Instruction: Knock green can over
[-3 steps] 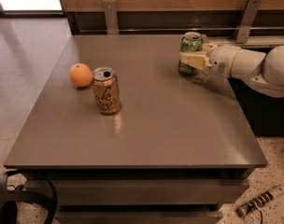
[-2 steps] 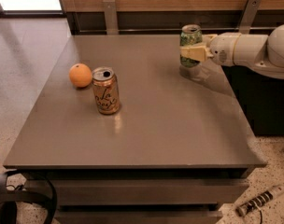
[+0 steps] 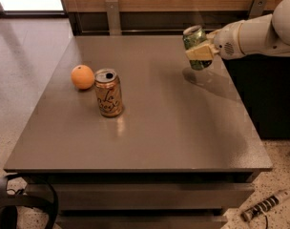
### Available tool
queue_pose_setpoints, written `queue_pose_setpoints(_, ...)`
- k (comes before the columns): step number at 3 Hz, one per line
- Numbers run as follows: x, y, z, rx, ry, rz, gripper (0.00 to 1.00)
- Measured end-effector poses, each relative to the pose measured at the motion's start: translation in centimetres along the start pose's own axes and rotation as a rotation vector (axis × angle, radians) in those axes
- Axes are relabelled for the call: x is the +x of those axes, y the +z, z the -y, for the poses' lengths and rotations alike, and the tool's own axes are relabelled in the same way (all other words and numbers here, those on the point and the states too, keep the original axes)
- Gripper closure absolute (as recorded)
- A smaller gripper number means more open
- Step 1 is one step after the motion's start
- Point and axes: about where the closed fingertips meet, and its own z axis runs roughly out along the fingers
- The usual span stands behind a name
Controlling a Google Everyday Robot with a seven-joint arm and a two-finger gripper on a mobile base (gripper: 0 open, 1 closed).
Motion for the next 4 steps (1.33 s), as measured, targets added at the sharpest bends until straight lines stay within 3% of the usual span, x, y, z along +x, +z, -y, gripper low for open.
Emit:
queue_pose_setpoints(2,1.9,-1.5,-2.5,0.001,-0.121,-0.244,1.0)
queue_pose_setpoints(3,2.6,-0.7,-3.4,-0.025,-0.189,-0.348,1.0)
queue_pose_setpoints(4,3.9,1.2,-4.2,-0.078,-0.215,-0.418,1.0)
